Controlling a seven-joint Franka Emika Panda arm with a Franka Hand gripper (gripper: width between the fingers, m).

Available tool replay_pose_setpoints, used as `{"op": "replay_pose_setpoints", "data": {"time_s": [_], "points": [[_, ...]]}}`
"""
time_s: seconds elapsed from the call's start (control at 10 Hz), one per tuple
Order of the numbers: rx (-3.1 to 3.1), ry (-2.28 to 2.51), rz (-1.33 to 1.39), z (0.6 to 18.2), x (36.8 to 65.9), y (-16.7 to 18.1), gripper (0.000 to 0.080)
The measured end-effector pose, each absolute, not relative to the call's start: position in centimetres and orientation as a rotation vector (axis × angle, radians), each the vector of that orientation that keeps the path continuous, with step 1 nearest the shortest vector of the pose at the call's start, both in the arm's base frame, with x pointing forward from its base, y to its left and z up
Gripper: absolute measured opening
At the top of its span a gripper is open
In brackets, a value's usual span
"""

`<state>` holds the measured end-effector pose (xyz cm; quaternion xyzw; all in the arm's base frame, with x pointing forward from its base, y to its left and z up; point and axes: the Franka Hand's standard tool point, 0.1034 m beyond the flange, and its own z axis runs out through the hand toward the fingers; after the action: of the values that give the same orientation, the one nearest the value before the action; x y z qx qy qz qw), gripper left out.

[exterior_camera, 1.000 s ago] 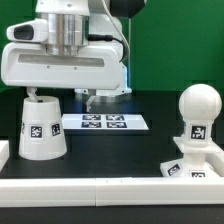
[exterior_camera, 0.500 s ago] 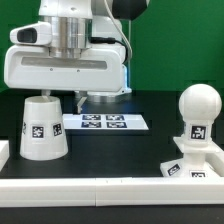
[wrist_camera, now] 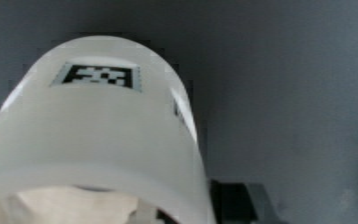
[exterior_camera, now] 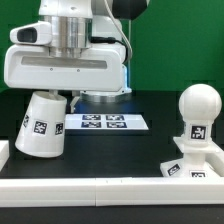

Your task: Assemble lamp

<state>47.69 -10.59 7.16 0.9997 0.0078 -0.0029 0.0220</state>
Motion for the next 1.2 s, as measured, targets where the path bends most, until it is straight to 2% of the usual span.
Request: {"op": "replay_pose_setpoints", "data": {"time_s": [0.2,0.3,0.4,0.9,1.2], "points": [[3.110,-0.039,-0.008,7.1,47.8,-10.1,0.0042],[3.156,-0.173,-0.013,7.2,48.3,-8.2,0.0042],[3.198,-0.248,-0.029,8.2,49.4,-5.7,0.0042],[3.298,-0.518,0.022,15.7,57.6,-0.1,0.0044],[3.297,-0.502,0.031,15.2,57.3,-0.3,0.0044]]}}
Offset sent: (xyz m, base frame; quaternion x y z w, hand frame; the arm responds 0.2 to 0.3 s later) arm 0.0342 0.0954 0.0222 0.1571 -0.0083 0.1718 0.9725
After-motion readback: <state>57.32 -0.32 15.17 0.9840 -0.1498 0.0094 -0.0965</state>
